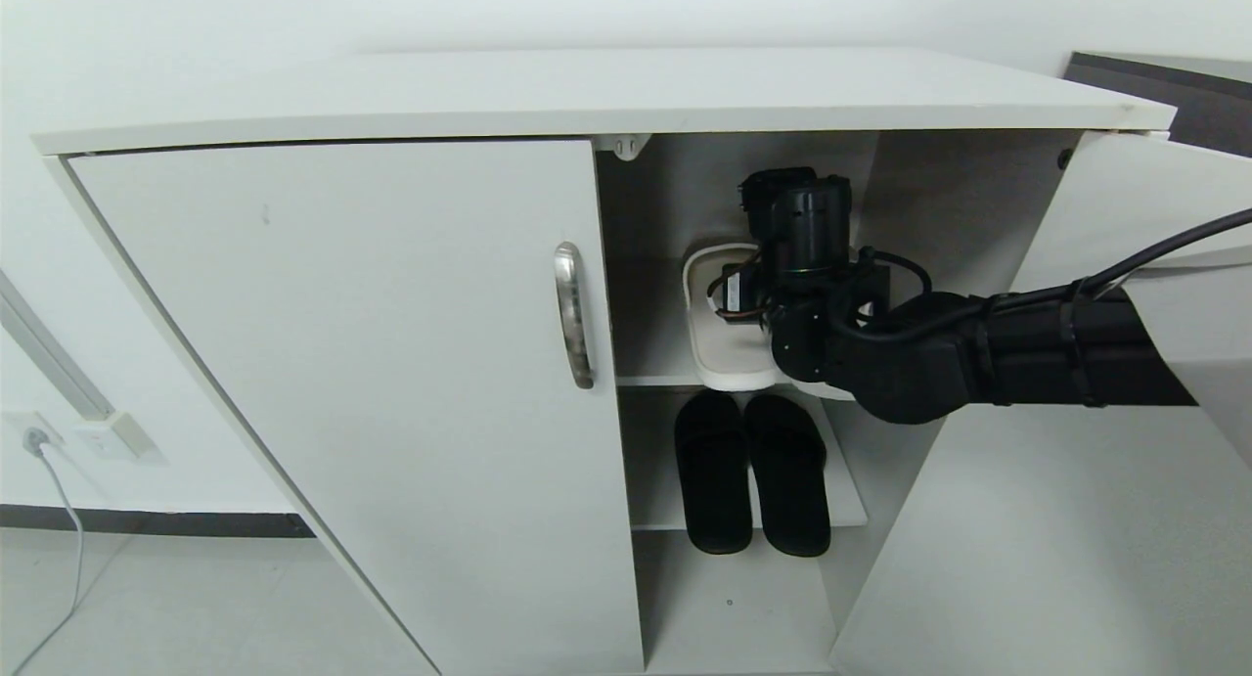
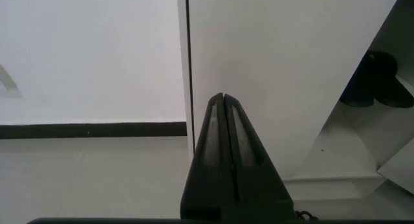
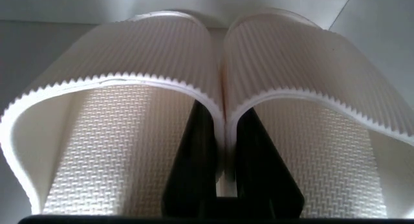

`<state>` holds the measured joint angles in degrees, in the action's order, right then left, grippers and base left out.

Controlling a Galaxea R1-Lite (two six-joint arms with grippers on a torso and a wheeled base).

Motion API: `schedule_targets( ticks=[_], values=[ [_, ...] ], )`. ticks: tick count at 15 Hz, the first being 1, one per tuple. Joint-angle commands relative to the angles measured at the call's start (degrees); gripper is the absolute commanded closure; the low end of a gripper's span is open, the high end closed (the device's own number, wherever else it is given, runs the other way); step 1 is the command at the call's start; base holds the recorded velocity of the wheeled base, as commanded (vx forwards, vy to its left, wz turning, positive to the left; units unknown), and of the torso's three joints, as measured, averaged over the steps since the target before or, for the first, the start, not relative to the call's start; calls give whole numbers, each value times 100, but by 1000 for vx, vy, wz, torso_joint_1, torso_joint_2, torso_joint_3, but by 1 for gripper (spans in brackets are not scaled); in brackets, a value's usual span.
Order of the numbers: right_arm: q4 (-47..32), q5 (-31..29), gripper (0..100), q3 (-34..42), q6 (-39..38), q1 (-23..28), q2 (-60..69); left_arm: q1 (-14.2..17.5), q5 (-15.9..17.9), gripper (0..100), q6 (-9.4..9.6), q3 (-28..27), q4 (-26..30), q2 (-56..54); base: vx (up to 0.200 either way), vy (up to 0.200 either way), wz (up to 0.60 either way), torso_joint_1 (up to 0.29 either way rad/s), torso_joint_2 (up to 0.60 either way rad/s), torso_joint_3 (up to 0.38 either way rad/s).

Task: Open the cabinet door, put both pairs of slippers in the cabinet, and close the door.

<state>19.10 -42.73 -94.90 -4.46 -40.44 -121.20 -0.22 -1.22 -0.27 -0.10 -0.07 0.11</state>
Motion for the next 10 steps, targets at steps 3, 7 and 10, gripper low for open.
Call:
schedule_targets(
  ticks=[3, 7, 10],
  values=[
    [-3, 72, 100, -169, -2, 62, -167, 4, -1, 100, 0, 1, -1, -2, 0, 0, 0, 0, 0, 0],
    [-47, 116, 100, -239, -2, 89, -229, 4, -1, 100, 0, 1, -1, -2, 0, 0, 0, 0, 0, 0],
    [-47, 116, 100, -230, -2, 97, -229, 4, -10, 100, 0, 1, -1, -2, 0, 0, 0, 0, 0, 0]
  ],
)
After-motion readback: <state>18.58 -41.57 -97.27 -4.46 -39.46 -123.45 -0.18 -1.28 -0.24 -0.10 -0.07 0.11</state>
